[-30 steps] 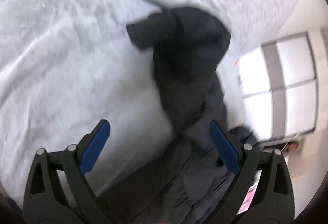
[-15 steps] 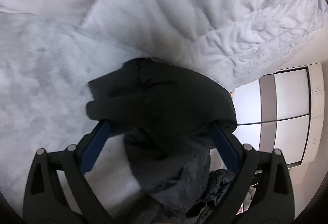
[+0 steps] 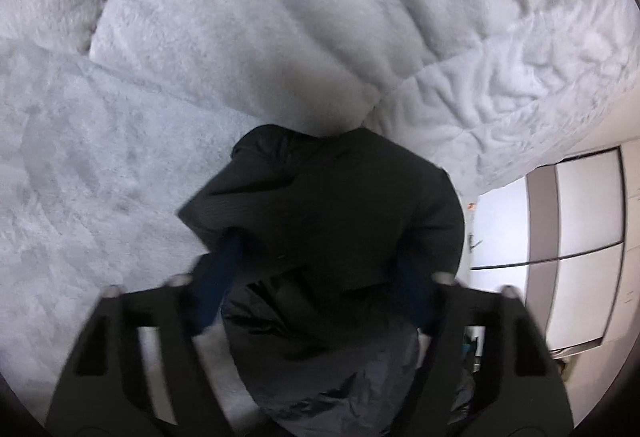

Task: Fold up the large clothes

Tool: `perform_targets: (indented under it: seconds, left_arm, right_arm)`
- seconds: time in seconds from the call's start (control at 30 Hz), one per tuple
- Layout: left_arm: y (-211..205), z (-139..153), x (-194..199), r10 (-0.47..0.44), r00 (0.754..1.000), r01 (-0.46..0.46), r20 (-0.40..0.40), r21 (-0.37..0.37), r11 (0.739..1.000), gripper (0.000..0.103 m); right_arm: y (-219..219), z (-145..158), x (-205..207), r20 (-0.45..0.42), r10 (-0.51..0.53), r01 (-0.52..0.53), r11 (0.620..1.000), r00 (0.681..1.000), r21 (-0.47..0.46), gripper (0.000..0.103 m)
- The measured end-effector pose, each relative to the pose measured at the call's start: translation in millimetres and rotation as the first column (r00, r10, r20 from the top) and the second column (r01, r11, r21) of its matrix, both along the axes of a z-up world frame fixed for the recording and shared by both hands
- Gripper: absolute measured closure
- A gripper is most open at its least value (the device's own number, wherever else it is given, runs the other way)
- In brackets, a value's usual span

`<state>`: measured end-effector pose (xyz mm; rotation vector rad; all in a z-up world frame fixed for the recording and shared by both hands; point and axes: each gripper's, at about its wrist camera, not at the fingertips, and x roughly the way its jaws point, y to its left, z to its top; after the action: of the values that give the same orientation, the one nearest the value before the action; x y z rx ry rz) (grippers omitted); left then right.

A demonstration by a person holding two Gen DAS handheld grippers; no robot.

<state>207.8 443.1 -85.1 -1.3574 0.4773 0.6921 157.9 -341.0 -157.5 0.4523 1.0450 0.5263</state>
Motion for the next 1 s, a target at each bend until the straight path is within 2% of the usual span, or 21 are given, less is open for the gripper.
perform_targets:
  seconds: [0.07,0.1,0.17,0.2,0.47,0.6,0.67,0.73,0.77,0.8,0.83,0.87,0.9,0.93,1.0]
  left_arm:
    - [-5.7,7.2,3.5,-0.013,1.000,0.013,-0.020,0.018,1.000,0.063]
    - [-9.2,12.4,2.9,-0.019,1.000,0.019,-0.015,0.023,1.000,0.068]
    - [-14.1,21.5,0.6,-0.030,1.000,0.030,0.006,0.032,0.999,0.089]
    - [-17.9,29.1,-2.4,-0.044,0.999,0.043,0.016,0.045,0.998,0.092]
    - [-44.4,86.1,-18.6,-0.124,0.991,0.112,0.042,0.215,0.970,0.100]
    - [-47.7,111.4,-29.2,-0.162,0.985,0.137,0.056,0.307,0.942,0.100]
    - [-45.0,115.7,-31.3,-0.175,0.983,0.146,0.056,0.339,0.929,0.100]
    - [-45.1,114.0,-27.0,-0.204,0.979,0.185,0.019,0.351,0.918,0.100]
    - [-42.5,108.3,-19.4,-0.213,0.977,0.199,0.005,0.333,0.922,0.096]
    - [-38.7,96.4,-13.7,-0.236,0.972,0.224,0.010,0.275,0.935,0.086]
    - [-34.9,85.6,-8.5,-0.250,0.968,0.237,0.031,0.221,0.946,0.052]
    - [-28.7,66.9,-6.2,-0.243,0.967,0.231,0.075,0.138,0.963,0.022]
    - [-24.9,54.7,-7.5,-0.205,0.975,0.197,0.091,0.094,0.976,0.017]
    - [-21.5,45.8,-9.1,-0.160,0.983,0.154,0.087,0.071,0.986,0.017]
    - [-16.2,33.7,-10.3,-0.083,0.995,0.078,0.057,0.080,0.994,0.017]
  right_arm:
    - [-1.0,-0.6,0.2,-0.004,0.000,0.000,1.000,1.000,0.006,0.022]
    - [-1.9,-0.9,-0.2,-0.006,-0.003,0.003,1.000,1.000,0.010,0.022]
    - [-3.9,-0.4,-1.1,-0.007,-0.013,0.013,1.000,1.000,0.017,0.022]
    - [-4.6,0.3,-1.9,-0.005,-0.019,0.019,1.000,1.000,0.017,0.022]
    - [-12.5,5.2,-6.2,0.006,-0.044,0.044,0.999,0.999,0.030,0.022]
    - [-11.7,8.6,-10.2,0.018,-0.029,0.029,0.999,0.999,0.032,0.022]
    - [-8.1,10.4,-11.5,0.022,-0.024,0.023,0.999,0.999,0.029,0.022]
    - [-4.7,12.1,-13.5,0.029,-0.014,0.014,1.000,0.999,0.023,0.022]
    - [-3.0,12.6,-14.4,0.031,-0.008,0.008,1.000,0.999,0.021,0.022]
    - [-0.9,12.8,-14.6,0.032,-0.006,0.005,1.000,0.999,0.019,0.022]
    - [0.6,12.8,-14.8,0.032,-0.003,0.002,1.000,0.999,0.017,0.022]
    - [1.9,12.6,-15.0,0.033,-0.001,0.000,1.000,0.999,0.014,0.022]
    - [2.9,12.2,-14.8,0.033,-0.002,0.002,1.000,0.999,0.006,0.022]
    - [3.4,12.1,-14.1,0.033,-0.005,0.005,1.000,0.999,0.000,0.022]
    - [3.2,10.9,-12.5,0.032,-0.014,0.014,1.000,0.999,-0.012,0.022]
